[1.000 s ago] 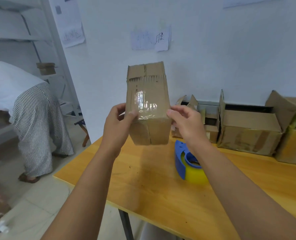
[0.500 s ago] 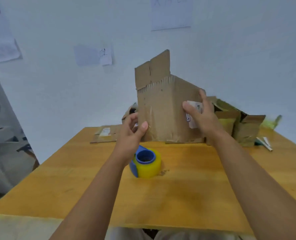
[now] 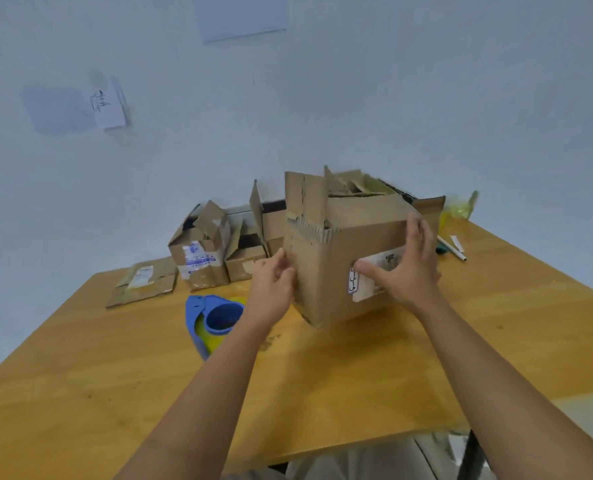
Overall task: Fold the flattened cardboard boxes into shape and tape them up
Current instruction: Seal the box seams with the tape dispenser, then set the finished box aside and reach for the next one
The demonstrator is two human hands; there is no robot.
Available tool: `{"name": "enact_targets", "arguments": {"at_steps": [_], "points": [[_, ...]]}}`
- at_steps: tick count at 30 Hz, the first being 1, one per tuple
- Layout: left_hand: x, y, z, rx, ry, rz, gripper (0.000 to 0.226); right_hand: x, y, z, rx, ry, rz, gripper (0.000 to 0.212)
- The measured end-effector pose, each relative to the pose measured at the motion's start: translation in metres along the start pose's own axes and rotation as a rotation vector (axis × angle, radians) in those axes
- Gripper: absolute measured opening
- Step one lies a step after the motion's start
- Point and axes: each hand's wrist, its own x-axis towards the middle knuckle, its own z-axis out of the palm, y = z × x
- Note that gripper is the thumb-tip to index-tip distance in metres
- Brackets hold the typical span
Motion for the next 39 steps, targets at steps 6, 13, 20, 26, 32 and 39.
{"name": "enact_targets", "arguments": {"at_steps": [6, 13, 20, 26, 32, 39], "points": [[0.005, -0.013, 0.039, -0.099, -0.028, -0.139, 0.033, -0.004, 0.030, 0.012, -0.078, 0.108, 0.017, 0.128], [0.011, -0.025, 0.068, -0.114, -0.146, -0.155, 0.055, 0.008, 0.036, 0.023, -0.189, 0.171, -0.007, 0.112], [0.039, -0.027, 0.091, 0.224, 0.035, -0.026, 0.068, 0.017, 0.027, 0.042, -0.388, 0.199, -0.206, 0.088], [0.045, -0.025, 0.072, 0.311, 0.003, 0.038, 0.071, 0.020, 0.003, 0.051, -0.489, 0.198, -0.312, 0.071], [0.045, -0.031, -0.026, 0.456, 0.168, 0.198, 0.041, 0.015, -0.075, 0.099, -0.417, 0.106, -0.599, 0.056], [0.035, -0.111, -0.168, 0.605, 0.353, 0.026, 0.033, -0.006, -0.158, 0.205, -0.369, -0.197, -0.796, 0.042]]}}
